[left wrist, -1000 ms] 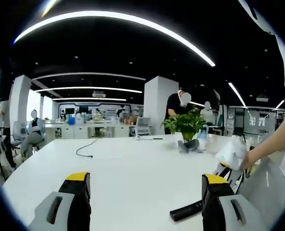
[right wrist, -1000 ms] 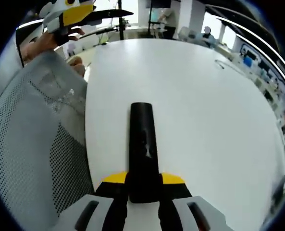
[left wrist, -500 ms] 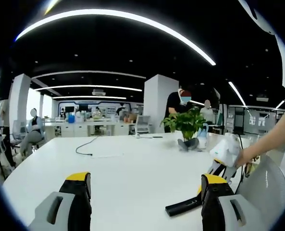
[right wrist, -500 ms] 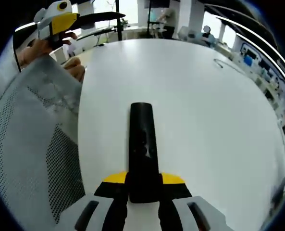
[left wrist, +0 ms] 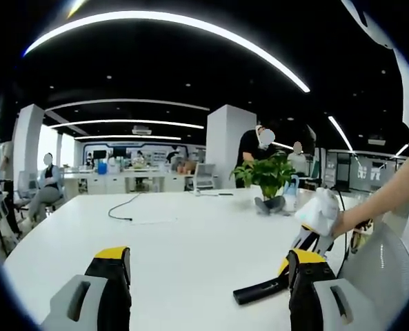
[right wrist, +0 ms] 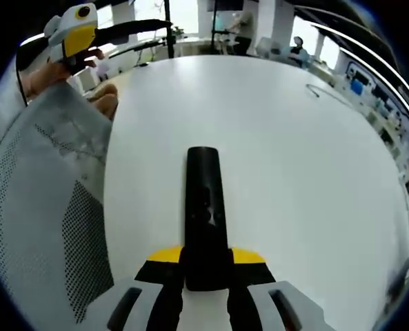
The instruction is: Press the specified remote control buttons in sequence, fully releasing each button before pressing the next.
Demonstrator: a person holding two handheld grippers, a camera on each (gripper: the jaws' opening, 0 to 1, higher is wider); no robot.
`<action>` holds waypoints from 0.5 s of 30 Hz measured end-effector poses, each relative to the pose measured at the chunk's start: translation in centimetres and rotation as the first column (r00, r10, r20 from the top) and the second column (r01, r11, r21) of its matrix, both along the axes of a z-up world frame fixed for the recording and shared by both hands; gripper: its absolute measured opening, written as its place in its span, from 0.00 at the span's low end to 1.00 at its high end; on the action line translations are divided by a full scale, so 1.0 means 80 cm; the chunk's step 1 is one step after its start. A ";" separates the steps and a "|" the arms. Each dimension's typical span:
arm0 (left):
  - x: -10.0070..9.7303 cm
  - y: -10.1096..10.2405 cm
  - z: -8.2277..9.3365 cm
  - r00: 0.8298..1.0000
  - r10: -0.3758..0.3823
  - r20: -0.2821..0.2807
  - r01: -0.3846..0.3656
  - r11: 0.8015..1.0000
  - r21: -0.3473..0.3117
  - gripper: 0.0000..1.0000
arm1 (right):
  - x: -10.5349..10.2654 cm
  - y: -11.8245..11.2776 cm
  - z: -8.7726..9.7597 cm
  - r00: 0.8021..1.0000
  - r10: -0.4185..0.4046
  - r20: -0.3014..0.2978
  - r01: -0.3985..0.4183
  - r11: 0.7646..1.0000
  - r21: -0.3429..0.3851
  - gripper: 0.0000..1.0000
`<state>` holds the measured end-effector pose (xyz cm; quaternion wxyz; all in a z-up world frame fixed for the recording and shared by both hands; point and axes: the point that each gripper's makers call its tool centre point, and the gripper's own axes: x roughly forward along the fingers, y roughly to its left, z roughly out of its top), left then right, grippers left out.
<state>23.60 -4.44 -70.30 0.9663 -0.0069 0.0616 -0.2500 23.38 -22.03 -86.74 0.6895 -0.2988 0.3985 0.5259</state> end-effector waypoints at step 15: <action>0.000 -0.002 -0.005 1.000 -0.003 -0.021 0.004 1.000 0.008 0.99 | 0.017 0.001 0.000 1.000 0.008 -0.004 -0.008 1.000 0.000 0.21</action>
